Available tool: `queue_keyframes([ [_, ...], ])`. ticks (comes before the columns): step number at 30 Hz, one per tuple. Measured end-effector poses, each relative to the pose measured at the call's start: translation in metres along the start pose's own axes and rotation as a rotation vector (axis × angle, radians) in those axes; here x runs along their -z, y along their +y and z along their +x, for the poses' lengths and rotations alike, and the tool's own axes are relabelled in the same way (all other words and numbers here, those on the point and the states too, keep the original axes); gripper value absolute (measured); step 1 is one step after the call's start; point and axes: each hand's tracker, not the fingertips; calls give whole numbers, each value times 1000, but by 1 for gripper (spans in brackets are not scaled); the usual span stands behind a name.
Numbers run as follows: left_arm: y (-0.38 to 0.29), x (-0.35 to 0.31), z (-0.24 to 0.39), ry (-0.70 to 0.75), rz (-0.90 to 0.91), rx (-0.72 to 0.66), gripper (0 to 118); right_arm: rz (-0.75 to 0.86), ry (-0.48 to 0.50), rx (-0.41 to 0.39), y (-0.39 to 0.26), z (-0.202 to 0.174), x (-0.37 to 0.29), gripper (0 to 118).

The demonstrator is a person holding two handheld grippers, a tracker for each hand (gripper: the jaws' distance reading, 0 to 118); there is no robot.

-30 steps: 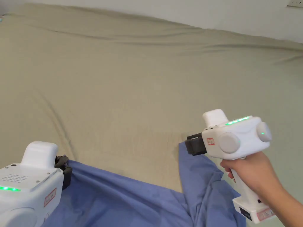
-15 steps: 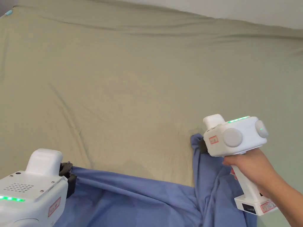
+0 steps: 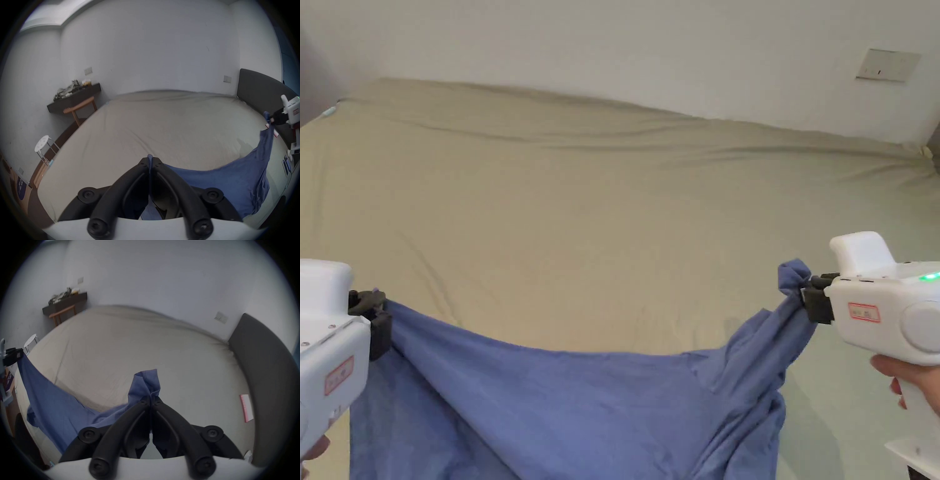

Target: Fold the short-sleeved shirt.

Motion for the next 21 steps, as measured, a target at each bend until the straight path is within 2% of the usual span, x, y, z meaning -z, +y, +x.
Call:
queue_keyframes([
  [3,20,-26,-11,26,67,3,0,76,-41,12,1,17,-59,0],
  [5,34,-44,-17,44,114,-4,0,114,-72,-14,0,26,-91,0],
  [7,47,-61,-22,54,148,-7,0,174,-159,-69,-1,31,-123,0],
  [8,53,-69,-25,50,159,-9,0,199,-178,-72,-1,34,-137,0],
  [12,80,-102,-26,41,228,2,0,340,-199,22,3,43,-191,0],
  [15,100,-127,-22,35,302,10,0,426,-236,51,10,48,-221,0],
  [20,131,-168,-18,40,409,14,0,530,-308,46,33,53,-268,0],
  [21,137,-175,-18,36,418,18,0,557,-342,30,39,44,-281,0],
])
